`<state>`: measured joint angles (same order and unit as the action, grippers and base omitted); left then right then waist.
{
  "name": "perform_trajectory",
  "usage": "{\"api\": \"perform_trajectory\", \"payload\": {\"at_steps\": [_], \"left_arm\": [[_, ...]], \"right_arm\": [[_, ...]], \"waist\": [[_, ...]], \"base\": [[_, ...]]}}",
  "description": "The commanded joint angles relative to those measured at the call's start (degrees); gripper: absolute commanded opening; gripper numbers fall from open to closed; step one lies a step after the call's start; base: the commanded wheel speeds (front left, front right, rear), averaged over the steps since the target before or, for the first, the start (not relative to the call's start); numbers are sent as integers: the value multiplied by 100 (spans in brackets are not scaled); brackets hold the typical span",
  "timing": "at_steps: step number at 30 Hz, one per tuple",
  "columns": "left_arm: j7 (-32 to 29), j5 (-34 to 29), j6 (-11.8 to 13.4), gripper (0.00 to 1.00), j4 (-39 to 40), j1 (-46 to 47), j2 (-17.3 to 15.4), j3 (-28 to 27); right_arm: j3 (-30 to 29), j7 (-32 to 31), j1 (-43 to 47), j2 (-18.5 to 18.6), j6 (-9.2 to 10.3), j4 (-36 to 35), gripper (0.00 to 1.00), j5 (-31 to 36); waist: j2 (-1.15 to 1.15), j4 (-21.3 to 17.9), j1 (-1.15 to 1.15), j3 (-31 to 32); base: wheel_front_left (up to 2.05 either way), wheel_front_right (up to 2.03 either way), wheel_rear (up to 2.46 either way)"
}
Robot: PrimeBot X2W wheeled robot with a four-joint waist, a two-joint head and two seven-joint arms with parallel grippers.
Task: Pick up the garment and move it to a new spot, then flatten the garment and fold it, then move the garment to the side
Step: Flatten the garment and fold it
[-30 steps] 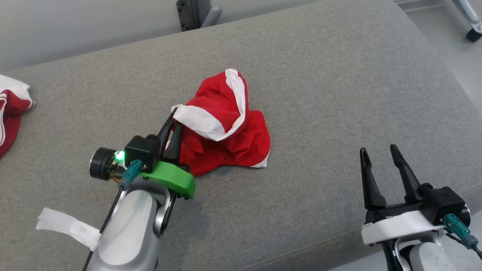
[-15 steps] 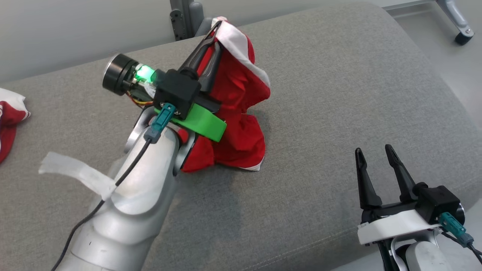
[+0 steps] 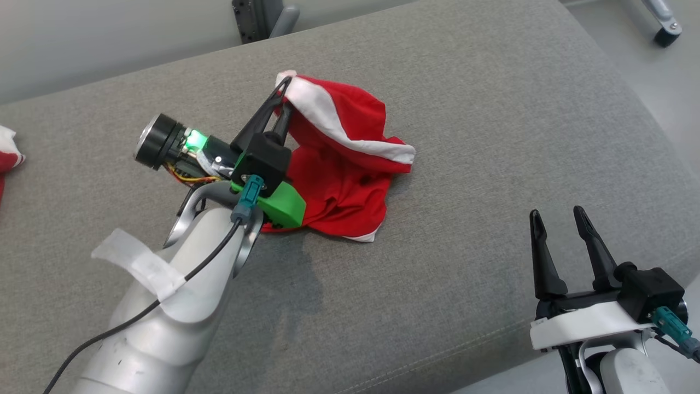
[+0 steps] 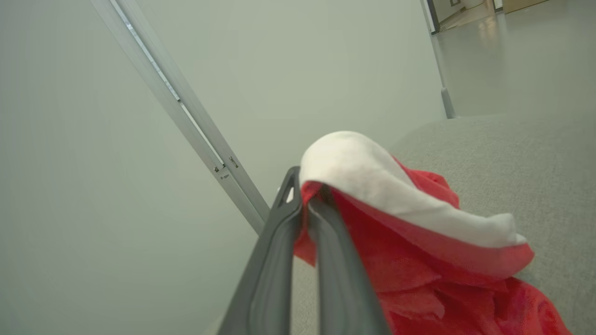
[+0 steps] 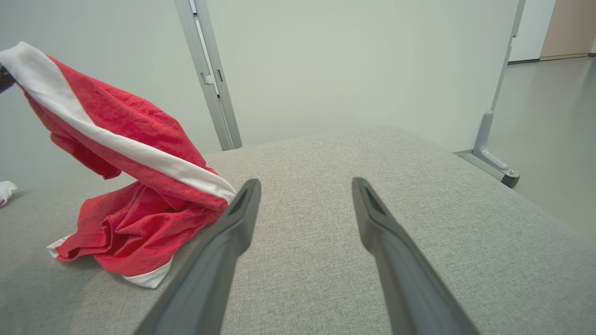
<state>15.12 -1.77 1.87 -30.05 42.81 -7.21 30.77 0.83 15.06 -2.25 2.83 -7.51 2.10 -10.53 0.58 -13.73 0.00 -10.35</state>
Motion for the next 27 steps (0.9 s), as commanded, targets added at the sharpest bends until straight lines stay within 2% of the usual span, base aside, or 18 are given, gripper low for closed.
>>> {"api": "perform_trajectory", "payload": {"at_steps": [1,4,12,18,23,27], "left_arm": [[2,-48,87,0,-109,-139,-122,-27],[2,-51,255,0,-276,-378,-341,-80],[2,163,577,0,-613,-1137,-593,-239],[2,224,893,0,-779,-1625,-625,-262],[2,318,1004,0,-1044,-1802,-508,-274],[2,410,1075,19,-1315,-1900,-374,-282]], "right_arm": [[-30,22,12,12,4,-19,100,-11],[-28,22,30,9,3,-16,100,20],[34,22,69,13,3,42,100,71],[73,22,79,12,3,99,100,112],[113,22,45,12,3,128,100,125],[160,22,18,13,3,155,100,141]], "waist": [[-58,256,0,-54],[-58,496,0,-30],[-58,963,0,96],[-58,1102,0,129],[-58,1120,0,145],[-58,1090,0,164]], "base": [[0,0,0],[0,0,0],[0,0,0],[0,0,0],[0,0,0],[0,0,0]]}}
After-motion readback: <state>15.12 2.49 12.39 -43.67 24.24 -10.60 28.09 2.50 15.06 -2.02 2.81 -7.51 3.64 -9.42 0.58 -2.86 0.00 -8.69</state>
